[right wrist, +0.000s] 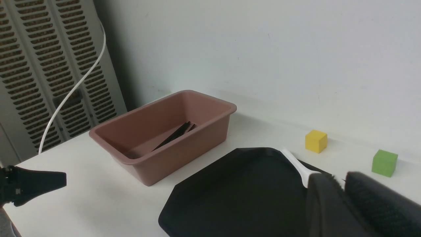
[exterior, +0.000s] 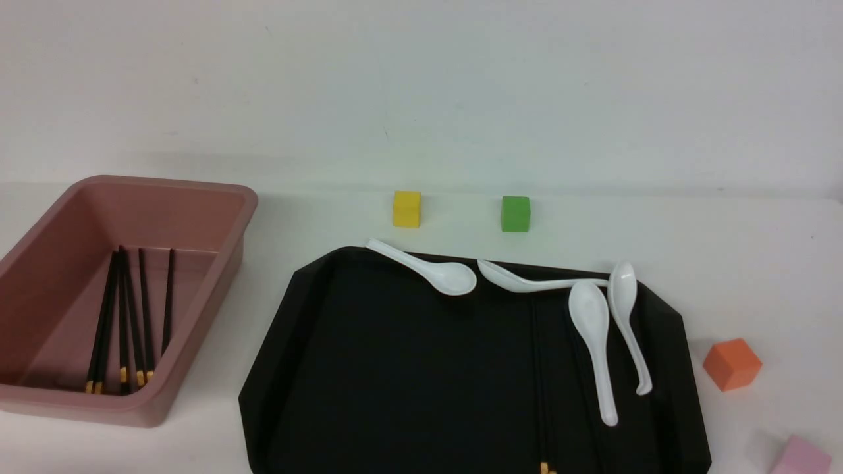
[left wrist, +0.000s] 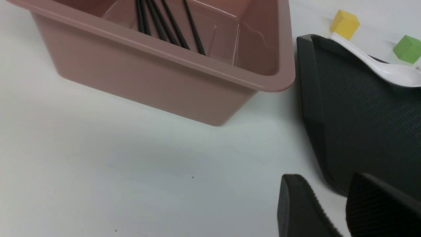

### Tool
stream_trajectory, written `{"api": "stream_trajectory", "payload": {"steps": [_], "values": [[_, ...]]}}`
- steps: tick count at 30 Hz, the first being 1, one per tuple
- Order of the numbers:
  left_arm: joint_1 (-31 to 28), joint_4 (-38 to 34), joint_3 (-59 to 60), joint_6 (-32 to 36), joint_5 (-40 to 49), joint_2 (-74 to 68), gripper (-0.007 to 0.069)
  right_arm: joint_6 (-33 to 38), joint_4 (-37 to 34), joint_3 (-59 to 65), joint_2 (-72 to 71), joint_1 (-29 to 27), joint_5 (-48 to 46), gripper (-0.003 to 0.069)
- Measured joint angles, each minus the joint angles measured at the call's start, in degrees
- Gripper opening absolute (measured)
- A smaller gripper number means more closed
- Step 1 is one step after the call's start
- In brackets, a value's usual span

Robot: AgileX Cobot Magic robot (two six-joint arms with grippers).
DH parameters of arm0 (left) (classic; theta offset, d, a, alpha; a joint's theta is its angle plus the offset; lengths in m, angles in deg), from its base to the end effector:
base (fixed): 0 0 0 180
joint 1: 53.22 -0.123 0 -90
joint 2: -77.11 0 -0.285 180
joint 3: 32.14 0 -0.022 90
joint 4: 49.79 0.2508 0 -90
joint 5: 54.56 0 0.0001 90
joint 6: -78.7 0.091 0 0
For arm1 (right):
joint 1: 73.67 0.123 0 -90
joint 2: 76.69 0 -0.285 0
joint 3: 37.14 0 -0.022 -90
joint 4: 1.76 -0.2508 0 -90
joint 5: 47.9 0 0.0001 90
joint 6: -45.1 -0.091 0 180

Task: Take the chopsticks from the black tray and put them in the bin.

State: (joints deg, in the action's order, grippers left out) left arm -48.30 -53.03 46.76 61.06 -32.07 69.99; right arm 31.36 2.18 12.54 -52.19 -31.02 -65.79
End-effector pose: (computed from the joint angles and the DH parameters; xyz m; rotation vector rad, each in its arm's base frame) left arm 0.0518 -0.0064 0.1688 -0.2459 1.8903 -0.3237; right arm 0.0505 0.0439 0.3274 -0.4479 1.5886 0.6907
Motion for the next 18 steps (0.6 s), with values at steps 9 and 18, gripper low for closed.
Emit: {"api": "stream_trajectory", "payload": {"steps": [9,18], "values": [[0.0,0.0,0.0,0.0,0.0,0.0,0.0237,0.9,0.0,3.0,-0.8,-1.0,1.0,0.0118],[0.0,0.0,0.0,0.0,0.0,0.0,0.0237,2.5,-1.8,15.2,-6.5,-21.7,1.8,0.0128]]}}
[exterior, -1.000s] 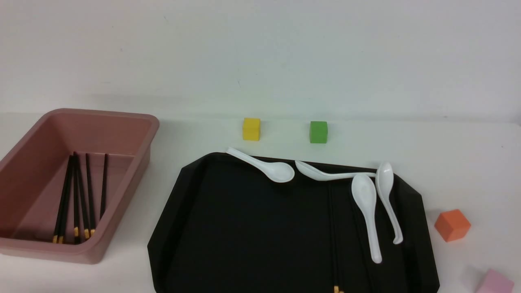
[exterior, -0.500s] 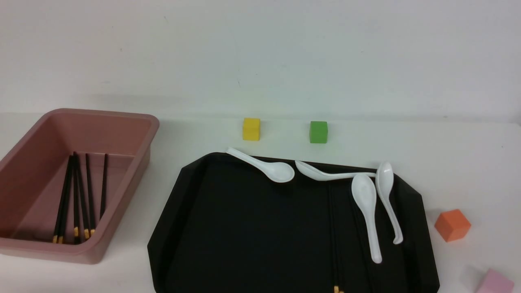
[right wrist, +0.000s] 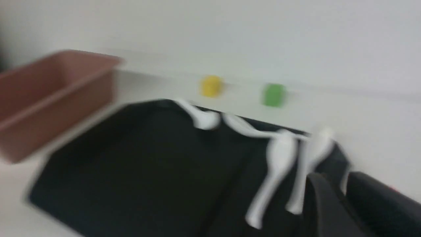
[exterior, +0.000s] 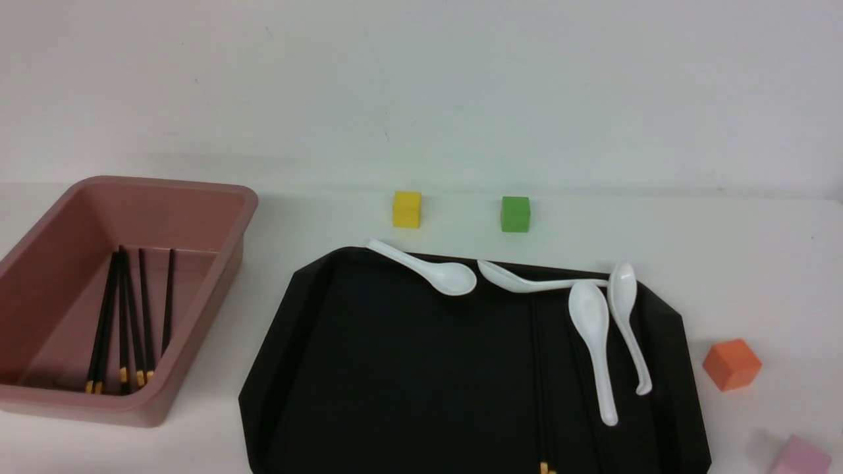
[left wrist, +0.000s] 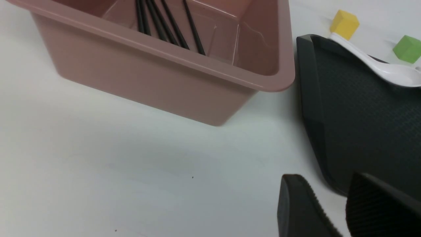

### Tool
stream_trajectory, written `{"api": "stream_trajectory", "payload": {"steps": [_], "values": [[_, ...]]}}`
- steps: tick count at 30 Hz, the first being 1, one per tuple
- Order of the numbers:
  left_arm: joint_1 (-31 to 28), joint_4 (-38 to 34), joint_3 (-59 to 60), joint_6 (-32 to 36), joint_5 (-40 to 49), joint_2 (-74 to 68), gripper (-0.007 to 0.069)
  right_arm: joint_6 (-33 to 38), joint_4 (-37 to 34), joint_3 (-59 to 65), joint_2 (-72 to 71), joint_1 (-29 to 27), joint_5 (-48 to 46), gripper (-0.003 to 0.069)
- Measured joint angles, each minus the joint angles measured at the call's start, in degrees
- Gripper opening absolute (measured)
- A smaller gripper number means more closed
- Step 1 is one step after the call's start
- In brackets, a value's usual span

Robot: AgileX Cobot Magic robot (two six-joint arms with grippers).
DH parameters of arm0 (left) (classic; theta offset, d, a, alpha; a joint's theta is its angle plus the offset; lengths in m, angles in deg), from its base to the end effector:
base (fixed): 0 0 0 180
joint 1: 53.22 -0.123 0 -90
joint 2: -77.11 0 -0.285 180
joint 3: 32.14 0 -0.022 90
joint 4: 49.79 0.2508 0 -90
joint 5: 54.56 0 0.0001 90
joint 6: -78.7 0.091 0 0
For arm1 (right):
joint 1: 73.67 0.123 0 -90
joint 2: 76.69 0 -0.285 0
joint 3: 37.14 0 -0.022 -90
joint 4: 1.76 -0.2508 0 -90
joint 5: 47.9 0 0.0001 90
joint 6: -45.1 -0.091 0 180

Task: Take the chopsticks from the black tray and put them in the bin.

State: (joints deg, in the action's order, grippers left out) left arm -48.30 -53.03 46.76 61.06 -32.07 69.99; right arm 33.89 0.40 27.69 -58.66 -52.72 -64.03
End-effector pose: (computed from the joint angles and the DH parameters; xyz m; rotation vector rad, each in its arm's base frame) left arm 0.0518 -0.0064 0.1688 -0.2459 1.8903 -0.3237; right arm 0.0610 0.0223 0.2499 -0.1716 1.7338 0.3775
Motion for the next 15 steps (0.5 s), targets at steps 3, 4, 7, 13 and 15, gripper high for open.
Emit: {"api": "stream_trajectory", "payload": {"steps": [3,4,7,13,15], "values": [[0.0,0.0,0.0,0.0,0.0,0.0,0.0237,0.0,-0.1,4.4,-3.8,-6.8,-0.2,0.0132],[0.0,0.0,0.0,0.0,0.0,0.0,0.0237,0.0,-0.1,5.8,-5.2,-9.0,-0.2,0.0132],[0.0,0.0,0.0,0.0,0.0,0.0,0.0237,0.1,-0.2,9.0,-8.1,-13.9,-0.4,0.0135],[0.0,0.0,0.0,0.0,0.0,0.0,0.0237,0.1,-0.2,13.7,-10.8,-17.7,-0.5,0.0142],[0.0,0.0,0.0,0.0,0.0,0.0,0.0237,0.1,-0.2,13.8,-10.8,-18.4,-2.1,0.0145]]}}
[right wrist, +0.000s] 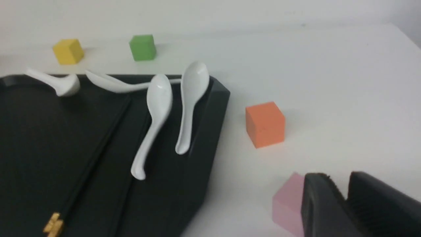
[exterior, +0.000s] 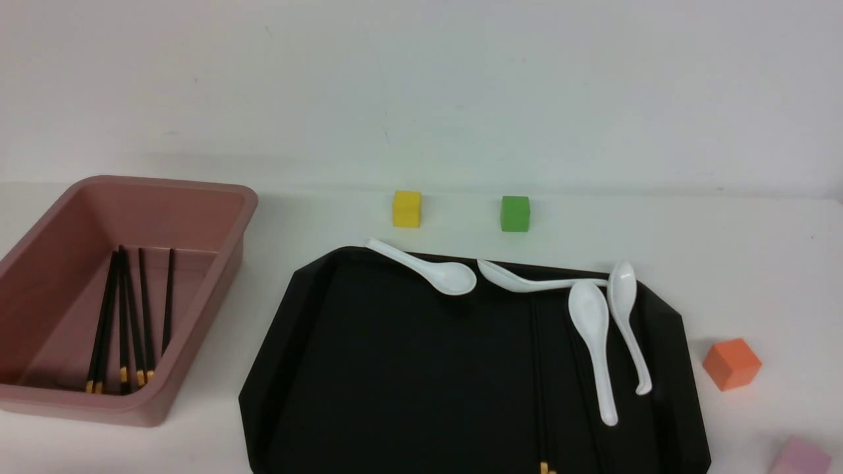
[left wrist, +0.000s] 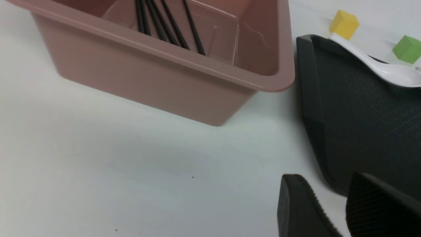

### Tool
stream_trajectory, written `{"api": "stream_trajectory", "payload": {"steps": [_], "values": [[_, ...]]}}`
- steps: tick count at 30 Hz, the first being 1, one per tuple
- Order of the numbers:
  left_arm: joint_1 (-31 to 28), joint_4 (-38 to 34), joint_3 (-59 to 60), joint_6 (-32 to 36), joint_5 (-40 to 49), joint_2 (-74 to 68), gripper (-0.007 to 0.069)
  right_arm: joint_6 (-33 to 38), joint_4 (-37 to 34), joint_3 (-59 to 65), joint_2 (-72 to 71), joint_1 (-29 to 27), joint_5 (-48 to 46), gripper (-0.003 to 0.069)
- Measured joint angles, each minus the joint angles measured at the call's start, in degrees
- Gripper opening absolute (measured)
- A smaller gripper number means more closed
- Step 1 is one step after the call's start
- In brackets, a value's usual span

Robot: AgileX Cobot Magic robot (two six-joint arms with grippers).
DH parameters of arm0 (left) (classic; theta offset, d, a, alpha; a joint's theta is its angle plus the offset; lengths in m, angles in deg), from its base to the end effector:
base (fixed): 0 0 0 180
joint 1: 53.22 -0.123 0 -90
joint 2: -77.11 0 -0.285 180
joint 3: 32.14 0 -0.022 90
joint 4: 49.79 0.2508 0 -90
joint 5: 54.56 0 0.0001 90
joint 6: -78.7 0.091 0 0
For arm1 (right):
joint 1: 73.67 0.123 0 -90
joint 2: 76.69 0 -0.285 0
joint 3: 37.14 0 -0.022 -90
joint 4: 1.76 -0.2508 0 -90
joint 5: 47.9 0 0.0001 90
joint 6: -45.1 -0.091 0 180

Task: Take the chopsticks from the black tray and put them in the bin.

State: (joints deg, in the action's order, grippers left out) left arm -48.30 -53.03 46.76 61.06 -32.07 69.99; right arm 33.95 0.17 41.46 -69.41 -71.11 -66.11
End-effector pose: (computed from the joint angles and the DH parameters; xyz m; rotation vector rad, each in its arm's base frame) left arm 0.0518 -0.0064 0.1688 -0.2459 1.8903 -0.3237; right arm 0.0541 0.0015 0.1768 0.1146 1.8151 0.1373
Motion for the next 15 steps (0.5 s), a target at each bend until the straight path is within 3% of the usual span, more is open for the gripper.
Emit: {"api": "stream_trajectory", "payload": {"steps": [15], "values": [[0.0,0.0,0.0,0.0,0.0,0.0,0.0237,0.0,-0.2,-0.5,-0.1,-0.3,-3.5,0.0158]]}}
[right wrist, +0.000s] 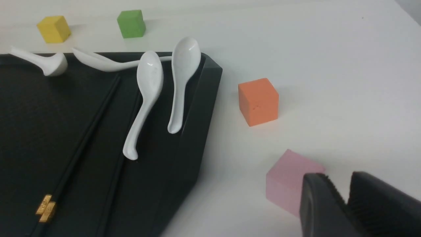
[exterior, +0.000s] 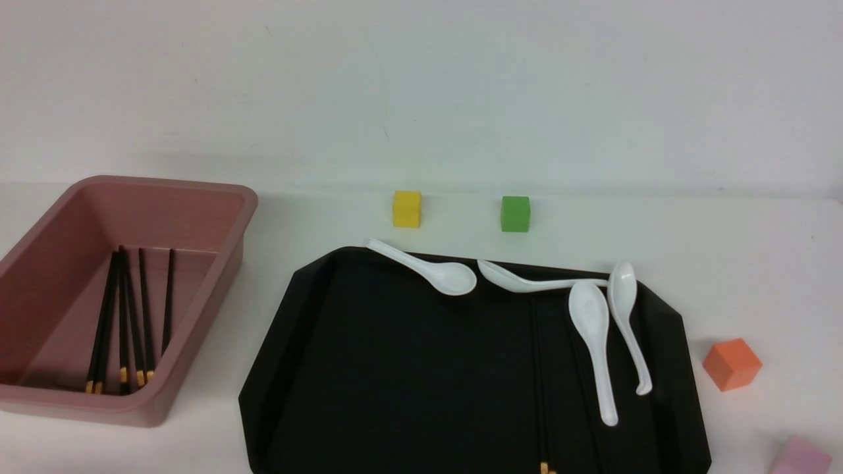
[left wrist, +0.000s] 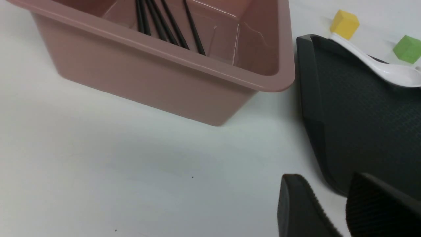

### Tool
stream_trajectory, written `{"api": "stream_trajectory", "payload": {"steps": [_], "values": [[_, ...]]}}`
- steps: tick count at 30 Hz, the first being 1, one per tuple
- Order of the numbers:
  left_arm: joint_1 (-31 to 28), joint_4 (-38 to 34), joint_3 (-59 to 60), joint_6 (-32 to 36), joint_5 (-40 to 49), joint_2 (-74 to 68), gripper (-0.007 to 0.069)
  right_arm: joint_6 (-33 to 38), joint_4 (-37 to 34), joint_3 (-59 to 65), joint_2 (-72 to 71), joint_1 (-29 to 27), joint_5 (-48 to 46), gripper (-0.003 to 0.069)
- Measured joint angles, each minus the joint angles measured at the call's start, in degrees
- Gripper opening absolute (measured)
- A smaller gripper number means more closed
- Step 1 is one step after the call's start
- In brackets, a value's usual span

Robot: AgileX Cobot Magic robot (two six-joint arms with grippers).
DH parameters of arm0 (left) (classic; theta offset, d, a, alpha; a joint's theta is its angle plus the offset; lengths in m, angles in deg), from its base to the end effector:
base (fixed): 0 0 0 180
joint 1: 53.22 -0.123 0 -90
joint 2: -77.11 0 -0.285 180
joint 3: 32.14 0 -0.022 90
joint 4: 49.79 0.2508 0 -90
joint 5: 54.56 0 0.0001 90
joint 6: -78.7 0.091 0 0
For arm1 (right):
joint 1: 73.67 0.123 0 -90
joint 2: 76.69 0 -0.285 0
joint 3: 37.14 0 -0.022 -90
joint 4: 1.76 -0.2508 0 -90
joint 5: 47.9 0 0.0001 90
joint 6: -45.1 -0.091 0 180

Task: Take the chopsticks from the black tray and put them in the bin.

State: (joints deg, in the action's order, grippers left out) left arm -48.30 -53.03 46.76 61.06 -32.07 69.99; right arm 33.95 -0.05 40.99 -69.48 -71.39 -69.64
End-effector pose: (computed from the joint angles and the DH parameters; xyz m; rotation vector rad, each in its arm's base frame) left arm 0.0518 -0.0064 0.1688 -0.2459 1.8903 -0.3237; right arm 0.0524 0.0011 0.1743 0.1264 1.8666 0.1323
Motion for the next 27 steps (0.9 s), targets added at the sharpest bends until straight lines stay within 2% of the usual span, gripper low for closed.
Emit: {"api": "stream_trajectory", "payload": {"steps": [27], "values": [[0.0,0.0,0.0,0.0,0.0,0.0,0.0237,0.0,-0.2,-0.1,0.0,0.0,-0.2,0.0197]]}}
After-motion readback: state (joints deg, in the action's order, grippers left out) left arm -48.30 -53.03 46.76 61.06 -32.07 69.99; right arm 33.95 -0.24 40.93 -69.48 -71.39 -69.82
